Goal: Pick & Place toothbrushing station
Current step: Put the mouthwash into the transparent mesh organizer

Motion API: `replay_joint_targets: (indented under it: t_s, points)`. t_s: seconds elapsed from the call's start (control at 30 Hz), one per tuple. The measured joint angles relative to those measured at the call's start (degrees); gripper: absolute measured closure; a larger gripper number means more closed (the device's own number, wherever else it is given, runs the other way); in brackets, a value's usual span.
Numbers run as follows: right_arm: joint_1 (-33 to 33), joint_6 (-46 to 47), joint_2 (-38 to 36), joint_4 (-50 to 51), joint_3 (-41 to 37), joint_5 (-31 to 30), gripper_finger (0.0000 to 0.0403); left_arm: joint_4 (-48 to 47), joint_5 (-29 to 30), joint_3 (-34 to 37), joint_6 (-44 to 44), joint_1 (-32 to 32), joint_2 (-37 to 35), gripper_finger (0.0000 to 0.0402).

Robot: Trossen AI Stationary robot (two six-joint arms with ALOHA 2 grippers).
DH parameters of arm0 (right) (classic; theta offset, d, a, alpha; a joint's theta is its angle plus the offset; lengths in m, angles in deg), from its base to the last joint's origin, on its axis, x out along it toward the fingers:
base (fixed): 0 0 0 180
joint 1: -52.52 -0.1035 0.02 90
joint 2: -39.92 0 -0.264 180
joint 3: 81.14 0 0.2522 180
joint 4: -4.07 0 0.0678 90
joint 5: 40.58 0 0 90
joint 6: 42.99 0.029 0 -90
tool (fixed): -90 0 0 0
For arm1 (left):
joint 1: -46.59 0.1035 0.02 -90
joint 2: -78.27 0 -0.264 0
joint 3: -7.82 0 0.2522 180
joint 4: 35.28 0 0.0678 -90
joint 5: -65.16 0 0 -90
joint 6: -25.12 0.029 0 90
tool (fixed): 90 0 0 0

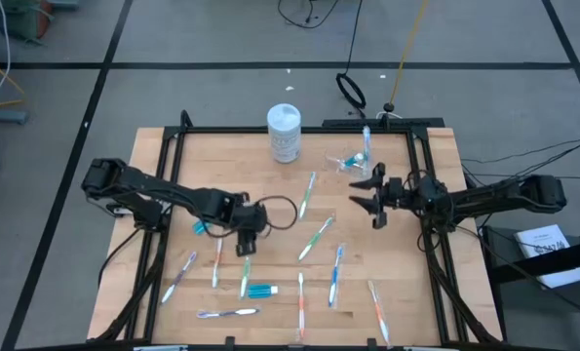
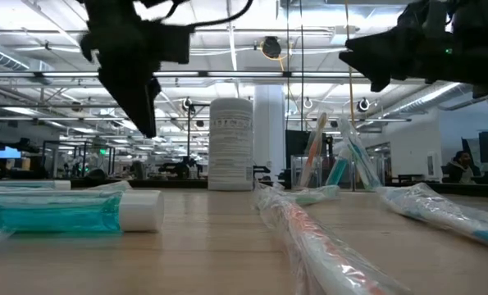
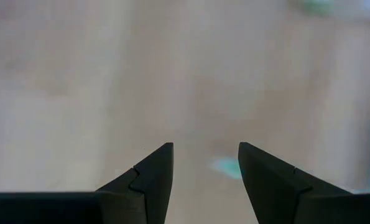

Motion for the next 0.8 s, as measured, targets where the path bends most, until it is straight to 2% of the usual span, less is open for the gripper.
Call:
replay_joint_targets:
  t_s: [0.13,0.3,0.6,0.8]
  points:
    - [-2.36,-0.62,1.80,-0.45,-0.02,-0.35,0.0214,9.71,-3.95,0.00,5.15,-4.21,1.75,0.0215]
    - [-3.95,0.04,3.53,-0.93,-0.02,-6.20,0.0191,16.71,-5.70,-0.08,7.44,-10.37,4.23,0.0215]
    - [-4.17,3.05,4.23,-2.59,-0.02,-6.11,0.0185,23.22,-6.10,-0.07,-1.61,-16.34,10.96,0.0215]
    - [-4.17,2.81,4.23,-5.94,-0.02,-6.10,0.0185,24.33,-10.02,-0.04,-7.54,-17.59,12.47,0.0215]
